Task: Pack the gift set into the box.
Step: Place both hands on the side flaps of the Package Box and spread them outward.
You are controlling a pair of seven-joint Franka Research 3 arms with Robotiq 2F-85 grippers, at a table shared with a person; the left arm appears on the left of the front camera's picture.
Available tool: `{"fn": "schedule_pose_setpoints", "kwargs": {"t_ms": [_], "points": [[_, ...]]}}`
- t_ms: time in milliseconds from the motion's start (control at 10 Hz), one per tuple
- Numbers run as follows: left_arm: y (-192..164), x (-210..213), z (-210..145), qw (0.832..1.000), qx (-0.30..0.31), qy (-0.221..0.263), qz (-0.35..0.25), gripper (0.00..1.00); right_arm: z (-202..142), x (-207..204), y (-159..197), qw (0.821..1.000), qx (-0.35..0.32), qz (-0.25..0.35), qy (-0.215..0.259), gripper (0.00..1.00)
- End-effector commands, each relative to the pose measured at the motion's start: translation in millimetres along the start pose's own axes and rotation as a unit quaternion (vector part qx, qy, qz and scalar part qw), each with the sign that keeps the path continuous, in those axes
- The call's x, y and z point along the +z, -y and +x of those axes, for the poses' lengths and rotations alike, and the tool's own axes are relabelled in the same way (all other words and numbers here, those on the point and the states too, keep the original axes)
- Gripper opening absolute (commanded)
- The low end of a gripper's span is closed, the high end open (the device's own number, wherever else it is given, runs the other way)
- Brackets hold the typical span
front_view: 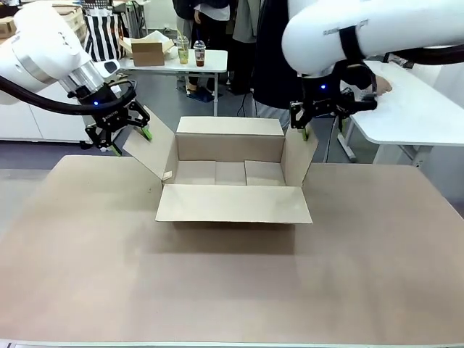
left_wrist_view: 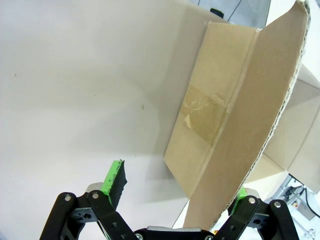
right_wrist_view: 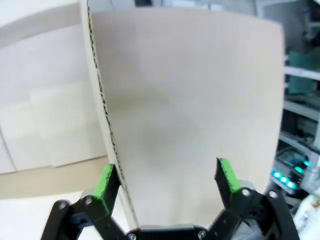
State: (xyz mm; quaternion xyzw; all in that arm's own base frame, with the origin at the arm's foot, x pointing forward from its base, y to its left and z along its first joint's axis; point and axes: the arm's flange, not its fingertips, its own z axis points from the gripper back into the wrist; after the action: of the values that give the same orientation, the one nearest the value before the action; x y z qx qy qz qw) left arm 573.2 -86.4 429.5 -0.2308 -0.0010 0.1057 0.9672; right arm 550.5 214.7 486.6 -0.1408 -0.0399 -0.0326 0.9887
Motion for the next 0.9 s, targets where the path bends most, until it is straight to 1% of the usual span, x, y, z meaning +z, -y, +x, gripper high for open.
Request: {"fn": "schedule_pose_setpoints", "kwargs": {"t_ms": [0, 100, 300, 400, 500, 600, 700, 800], "points": [[-1, 3, -2, 1.0, 0.0, 0.002, 0.004, 1.0, -11, -35, 31, 0.996, 0.007, 0.088, 0.004, 1.0], [-1, 3, -2, 1.0, 0.0, 0.002, 0.004, 1.0, -12, -49, 45, 0.991, -0.003, 0.136, 0.013, 1.0], [-1, 3, -2, 1.0, 0.0, 0.002, 0.004, 1.0, -21, -71, 82, 0.967, -0.021, 0.252, 0.043, 1.0], [-1, 3, -2, 1.0, 0.0, 0.002, 0.004, 1.0, -24, -84, 94, 0.946, -0.019, 0.318, 0.054, 1.0], [-1, 3, -2, 1.0, 0.0, 0.002, 0.004, 1.0, -26, -99, 102, 0.928, -0.024, 0.366, 0.065, 1.0], [-1, 3, -2, 1.0, 0.0, 0.002, 0.004, 1.0, -30, -111, 108, 0.909, -0.037, 0.407, 0.085, 1.0], [-1, 3, -2, 1.0, 0.0, 0.002, 0.004, 1.0, -33, -114, 110, 0.896, -0.048, 0.429, 0.1, 1.0], [-1, 3, -2, 1.0, 0.0, 0.002, 0.004, 1.0, -16, -96, 101, 0.937, -0.066, 0.336, 0.075, 1.0]]}}
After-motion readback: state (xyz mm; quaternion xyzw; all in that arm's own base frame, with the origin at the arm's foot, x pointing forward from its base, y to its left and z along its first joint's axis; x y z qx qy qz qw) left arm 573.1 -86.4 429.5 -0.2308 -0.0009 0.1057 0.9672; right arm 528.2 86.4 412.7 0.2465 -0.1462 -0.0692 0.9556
